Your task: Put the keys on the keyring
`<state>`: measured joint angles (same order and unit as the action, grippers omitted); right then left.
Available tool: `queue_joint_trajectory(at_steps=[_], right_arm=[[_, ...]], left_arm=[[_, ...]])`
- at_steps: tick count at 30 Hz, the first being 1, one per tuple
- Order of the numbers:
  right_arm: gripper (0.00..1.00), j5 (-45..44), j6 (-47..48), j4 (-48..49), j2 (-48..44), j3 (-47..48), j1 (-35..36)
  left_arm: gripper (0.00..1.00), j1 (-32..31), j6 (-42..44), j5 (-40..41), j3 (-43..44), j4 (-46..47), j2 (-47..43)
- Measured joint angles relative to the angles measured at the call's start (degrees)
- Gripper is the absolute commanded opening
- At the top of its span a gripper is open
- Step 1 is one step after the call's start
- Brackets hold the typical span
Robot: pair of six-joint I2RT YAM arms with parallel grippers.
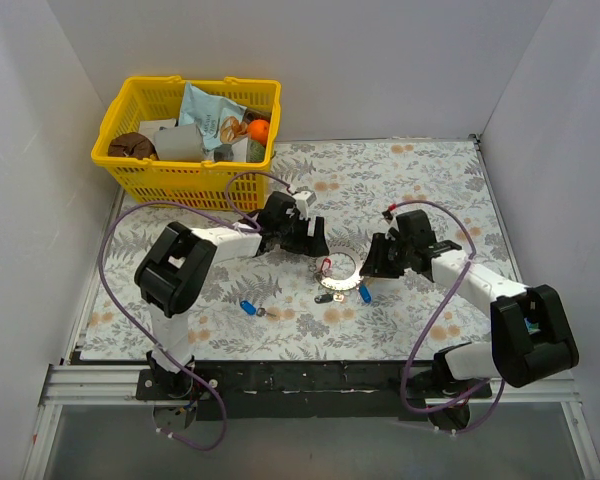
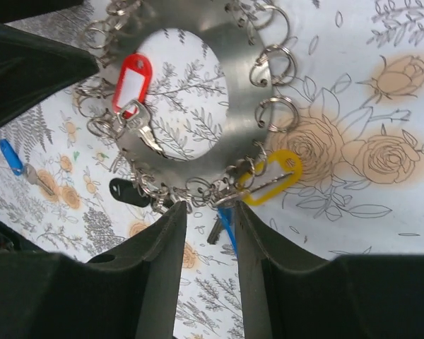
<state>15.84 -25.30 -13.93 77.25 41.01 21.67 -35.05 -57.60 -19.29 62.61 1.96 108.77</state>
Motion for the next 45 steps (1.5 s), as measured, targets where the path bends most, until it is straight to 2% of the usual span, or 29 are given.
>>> queue_joint_trajectory(at_steps=[9, 16, 22, 30, 38, 40, 45], right_arm=[[0.42, 5.60, -2.05, 6.36, 4.20, -6.69, -1.38], [0.43, 7.87, -2.86, 10.49, 6.49, -6.34, -1.40], [0.43, 8.81, -2.40, 11.06, 10.62, -2.71, -1.42], [0.45, 6.43, 0.92, 10.86, 16.04, 3.93, -1.46], [0.47, 5.31, 3.56, 10.80, 19.34, 8.11, -1.53], [0.49, 5.03, 4.24, 10.67, 20.11, 9.27, -1.57], [0.62, 3.43, 5.66, 9.60, 20.41, 10.75, -1.57]], left_arm=[[0.69, 0.07, 0.17, -2.43, 0.68, -0.15, 1.03], [0.62, -0.42, 0.17, -3.54, -0.37, 0.44, 0.87], [0.58, -2.49, 0.07, -0.63, -3.52, 1.16, -1.55], [0.56, -4.26, -0.26, 3.96, -8.85, -0.02, -6.64], [0.57, -6.69, -0.07, 6.49, -9.79, -0.94, -8.00], [0.59, -7.48, 0.15, 6.45, -9.90, -1.07, -8.13], [0.66, -9.79, 0.59, 5.75, -11.21, -0.48, -9.22]])
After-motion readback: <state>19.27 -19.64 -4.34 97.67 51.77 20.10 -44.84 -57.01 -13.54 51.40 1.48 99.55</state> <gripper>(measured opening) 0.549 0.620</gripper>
